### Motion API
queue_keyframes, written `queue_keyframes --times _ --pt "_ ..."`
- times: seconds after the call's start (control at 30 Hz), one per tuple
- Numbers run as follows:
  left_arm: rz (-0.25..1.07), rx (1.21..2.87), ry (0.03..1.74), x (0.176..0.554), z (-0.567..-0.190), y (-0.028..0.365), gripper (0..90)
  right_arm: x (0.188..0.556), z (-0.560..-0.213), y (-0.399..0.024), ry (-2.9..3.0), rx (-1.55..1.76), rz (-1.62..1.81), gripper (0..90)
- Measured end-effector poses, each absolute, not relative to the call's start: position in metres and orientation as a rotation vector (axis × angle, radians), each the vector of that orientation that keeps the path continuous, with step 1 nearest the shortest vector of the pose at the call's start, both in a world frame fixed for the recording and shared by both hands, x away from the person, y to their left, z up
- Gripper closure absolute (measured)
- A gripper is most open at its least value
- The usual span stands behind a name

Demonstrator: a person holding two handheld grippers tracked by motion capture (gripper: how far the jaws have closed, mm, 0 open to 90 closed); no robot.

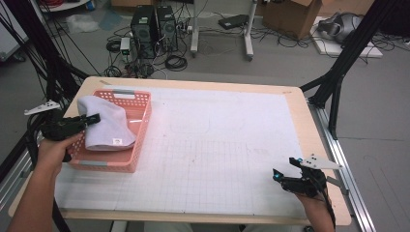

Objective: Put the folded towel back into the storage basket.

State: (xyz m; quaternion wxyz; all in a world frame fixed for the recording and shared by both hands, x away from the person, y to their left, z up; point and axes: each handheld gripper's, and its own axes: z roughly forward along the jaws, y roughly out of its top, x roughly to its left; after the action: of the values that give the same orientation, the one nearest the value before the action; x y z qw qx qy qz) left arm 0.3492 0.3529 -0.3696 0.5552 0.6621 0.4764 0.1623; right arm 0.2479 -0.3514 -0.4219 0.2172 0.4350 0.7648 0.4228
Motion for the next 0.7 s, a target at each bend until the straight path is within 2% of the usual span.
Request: queue_keyframes --times 0.4,0.57,0.7 --pt "0.364 1.553 0.944 0.358 -0.372 0.335 73.1 0.248 -0.422 -0.35 2.124 1.209 1.169 18.8" --pt "0.283 1.526 1.128 0.365 -0.377 0.342 68.5 0.248 -0.423 -0.351 2.128 1.207 1.164 18.8" --pt "0.249 1.496 1.258 0.363 -0.375 0.352 54.3 0.248 -0.423 -0.352 2.124 1.211 1.164 18.8"
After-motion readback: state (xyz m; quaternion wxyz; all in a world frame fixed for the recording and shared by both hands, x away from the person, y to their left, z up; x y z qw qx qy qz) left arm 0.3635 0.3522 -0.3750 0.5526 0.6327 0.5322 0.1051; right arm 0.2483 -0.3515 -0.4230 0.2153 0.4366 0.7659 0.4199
